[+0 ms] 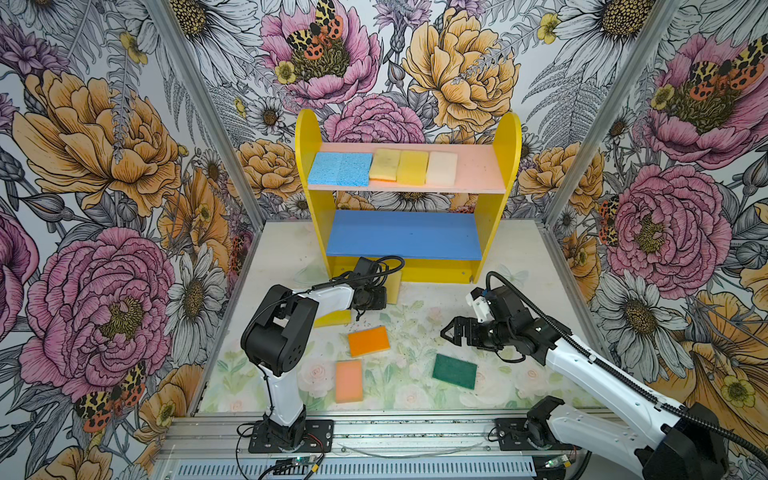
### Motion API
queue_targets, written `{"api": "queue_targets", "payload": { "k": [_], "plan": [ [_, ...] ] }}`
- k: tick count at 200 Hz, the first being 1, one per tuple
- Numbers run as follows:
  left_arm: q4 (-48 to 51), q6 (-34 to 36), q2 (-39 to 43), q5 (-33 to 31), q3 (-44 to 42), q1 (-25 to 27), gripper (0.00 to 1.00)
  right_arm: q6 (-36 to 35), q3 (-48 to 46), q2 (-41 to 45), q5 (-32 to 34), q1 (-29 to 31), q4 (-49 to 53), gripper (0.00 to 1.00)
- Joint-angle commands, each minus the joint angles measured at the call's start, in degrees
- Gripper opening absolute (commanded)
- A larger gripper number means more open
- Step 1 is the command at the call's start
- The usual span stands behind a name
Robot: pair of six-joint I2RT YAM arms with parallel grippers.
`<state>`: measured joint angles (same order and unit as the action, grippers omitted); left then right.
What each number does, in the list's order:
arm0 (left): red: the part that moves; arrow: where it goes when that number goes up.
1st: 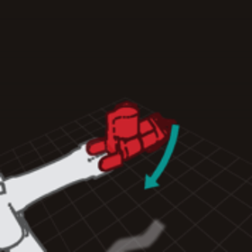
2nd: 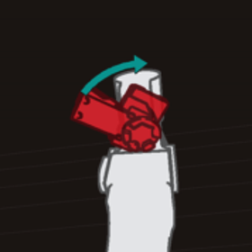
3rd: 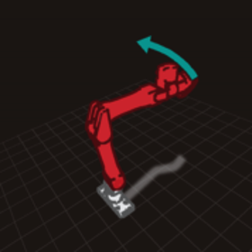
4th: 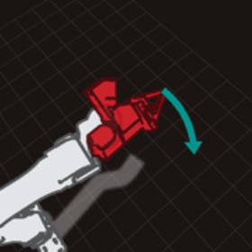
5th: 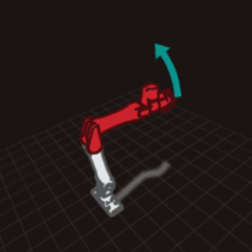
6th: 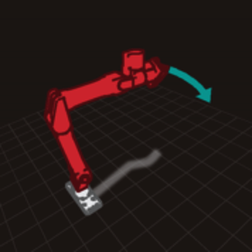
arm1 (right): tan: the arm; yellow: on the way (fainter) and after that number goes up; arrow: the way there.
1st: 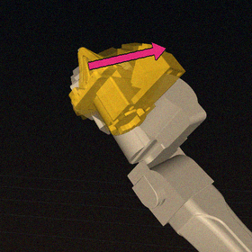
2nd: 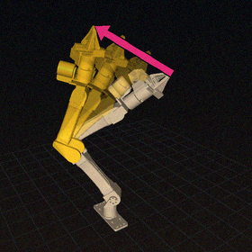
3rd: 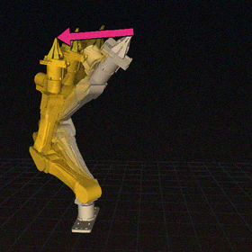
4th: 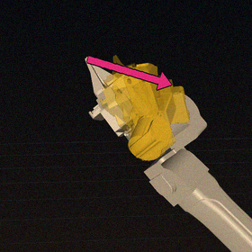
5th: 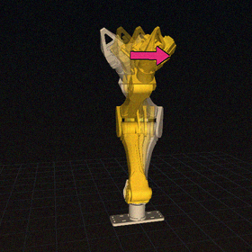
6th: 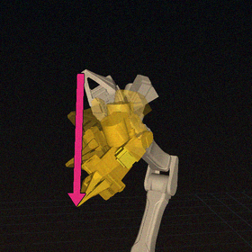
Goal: Place and organize the cleaning sponges onto the shelf
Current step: 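Grasp the pale yellow green-backed sponge with the left gripper, then lift the sponge upright with the left gripper while the right gripper approaches it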
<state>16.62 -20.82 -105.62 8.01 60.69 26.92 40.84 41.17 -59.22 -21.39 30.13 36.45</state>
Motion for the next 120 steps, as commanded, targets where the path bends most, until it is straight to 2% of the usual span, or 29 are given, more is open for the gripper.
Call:
{"api": "queue_targets", "payload": {
  "k": [1,22,36,120],
  "plan": [
    [-1.7,-0.9,0.5,1.4,-1.8,0.2,0.10,-0.9,1.3,-0.3,1.6,-0.2,-0.7,0.99],
    [-1.7,-1.4,0.8,2.1,-2.6,0.6,0.02,-0.8,1.4,-0.3,1.7,-0.2,-0.7,1.00],
    [-1.7,-2.1,3.8,2.5,-3.5,0.9,0.00,-0.6,1.3,0.0,1.8,-0.2,-0.6,1.00],
    [-0.4,-5.3,15.7,4.6,-12.5,5.0,0.00,2.0,-0.1,0.9,0.4,0.1,-2.3,0.99]
  ]
}}
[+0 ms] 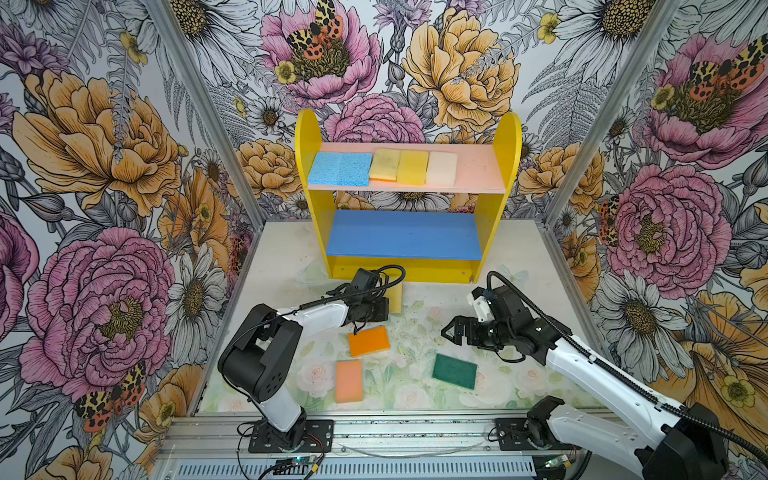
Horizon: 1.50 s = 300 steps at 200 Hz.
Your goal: Place and organize the cleaning sponges onto the shelf
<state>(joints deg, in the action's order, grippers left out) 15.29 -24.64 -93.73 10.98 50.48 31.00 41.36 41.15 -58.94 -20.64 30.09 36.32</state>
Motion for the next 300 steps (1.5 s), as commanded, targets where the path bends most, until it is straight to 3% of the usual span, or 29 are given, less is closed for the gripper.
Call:
{"api": "queue_targets", "payload": {
  "k": [1,72,138,228,300],
  "plan": [
    [0.9,-1.4,4.1,1.6,-2.4,1.0,0.00,1.6,-0.1,0.6,-0.4,0.1,-2.2,0.99],
    [1.7,-7.3,17.8,1.3,-8.8,5.9,0.01,5.7,-1.1,1.5,-4.2,1.2,-9.0,1.00],
    [2.1,-11.7,26.0,1.5,-8.9,8.8,0.02,9.3,-0.6,-0.4,-7.1,5.2,-21.1,0.95],
    [6.0,-11.9,31.0,1.9,-7.1,9.3,0.02,8.4,7.5,-11.7,-8.0,11.8,-27.4,0.64],
    [9.9,-11.5,35.6,1.3,-6.9,9.3,0.03,7.1,13.6,-19.0,-6.9,13.4,-27.8,0.43]
  ]
}}
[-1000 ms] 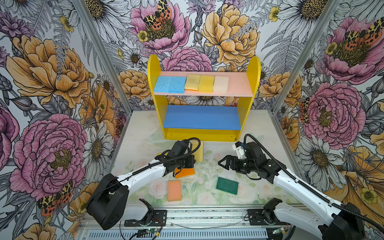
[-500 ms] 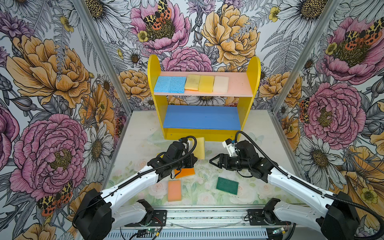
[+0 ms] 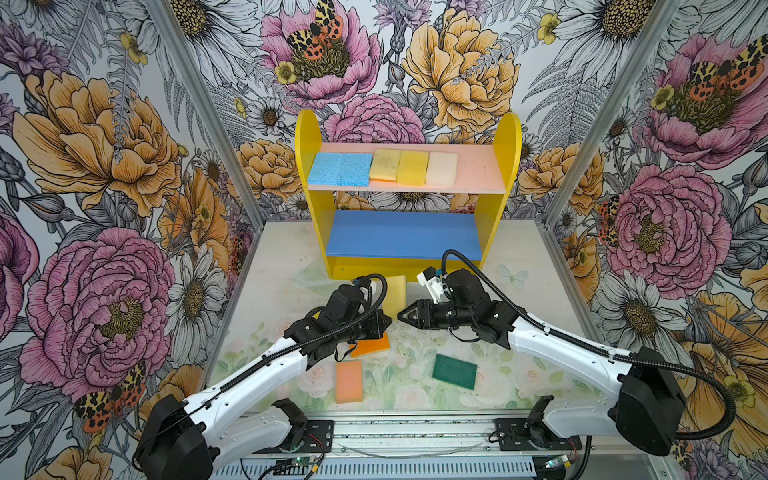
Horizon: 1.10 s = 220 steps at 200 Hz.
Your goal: Place and organize the cleaning sponges onto the shelf
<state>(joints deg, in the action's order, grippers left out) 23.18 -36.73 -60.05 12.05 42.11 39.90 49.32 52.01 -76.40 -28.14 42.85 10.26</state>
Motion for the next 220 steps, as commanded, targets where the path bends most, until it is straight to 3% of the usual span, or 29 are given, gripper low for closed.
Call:
{"api": "queue_targets", "payload": {
  "k": [1,26,46,60,72,125,191,220],
  "plan": [
    [2.0,0.6,1.9,0.2,1.5,0.4,0.03,-0.9,2.8,-1.6,0.6,0.7,-1.8,0.42],
    [2.7,0.6,2.4,-0.1,1.2,0.2,0.02,-0.9,4.2,-3.0,0.8,1.9,-1.9,0.32],
    [2.9,0.3,2.6,0.1,1.2,-0.2,0.04,-0.9,4.7,-3.8,1.4,2.3,-1.9,0.18],
    [3.2,0.3,2.7,0.1,1.3,-0.6,0.30,-0.8,4.8,-4.0,1.9,2.3,-2.0,0.05],
    [3.8,0.5,3.3,0.6,1.5,-1.1,0.48,-0.8,4.9,-4.0,2.3,2.2,-1.9,0.02],
    [12.3,3.1,12.5,1.7,3.0,-7.7,0.98,-1.3,8.7,-6.0,3.6,2.2,-1.9,0.02],
    [18.5,3.4,34.1,-0.8,-1.7,-23.8,0.99,0.2,23.8,-17.9,2.9,-0.1,-2.2,0.03],
    [19.6,4.3,38.5,-5.0,-1.3,-25.8,0.99,4.7,30.0,-24.9,1.5,-1.9,-6.6,0.03]
  ]
}}
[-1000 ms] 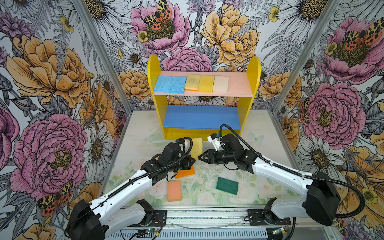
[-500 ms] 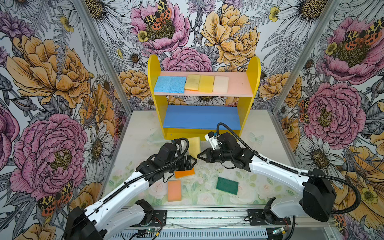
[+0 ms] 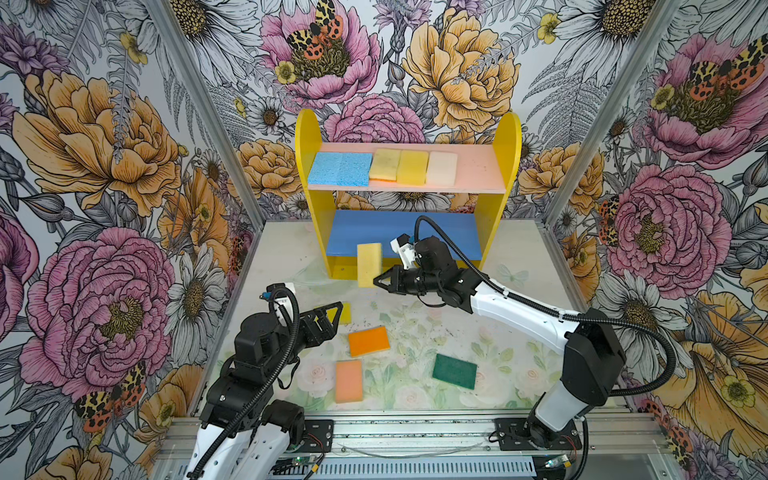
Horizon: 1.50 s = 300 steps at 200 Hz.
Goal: Place and organize the cleaning sponges onto the shelf
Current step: 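Carry the sponge to the blue shelf with the right gripper while the left withdraws, then lower the sponge onto the blue shelf and open the right gripper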
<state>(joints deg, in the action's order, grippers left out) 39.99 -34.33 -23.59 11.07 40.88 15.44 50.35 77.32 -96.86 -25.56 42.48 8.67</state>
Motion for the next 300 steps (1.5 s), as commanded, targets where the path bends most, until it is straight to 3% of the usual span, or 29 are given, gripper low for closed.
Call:
{"api": "queue_targets", "payload": {
  "k": [1,24,38,93,214,300],
  "plan": [
    [2.9,2.0,2.0,-4.1,-0.1,-1.4,0.99,3.9,4.8,-4.7,-1.3,-1.6,-5.4,0.03],
    [4.9,5.6,1.6,-5.7,2.7,-2.4,0.99,10.6,6.3,-10.1,-3.9,-2.8,-15.5,0.03],
    [6.2,7.8,1.3,-6.8,4.3,-2.8,0.99,11.8,8.8,-13.1,-3.9,-3.0,-16.4,0.03],
    [7.2,8.3,6.3,-11.2,4.1,-3.5,0.99,10.6,22.8,-23.5,-3.2,-3.2,-8.8,0.06],
    [6.5,8.7,1.9,-7.7,3.9,-4.1,0.99,14.4,40.9,-39.3,-5.0,-3.8,-4.6,0.14],
    [6.5,8.6,1.5,-7.4,3.8,-3.5,0.99,12.4,52.9,-46.1,-4.6,-4.2,3.2,0.24]
  ]
}}
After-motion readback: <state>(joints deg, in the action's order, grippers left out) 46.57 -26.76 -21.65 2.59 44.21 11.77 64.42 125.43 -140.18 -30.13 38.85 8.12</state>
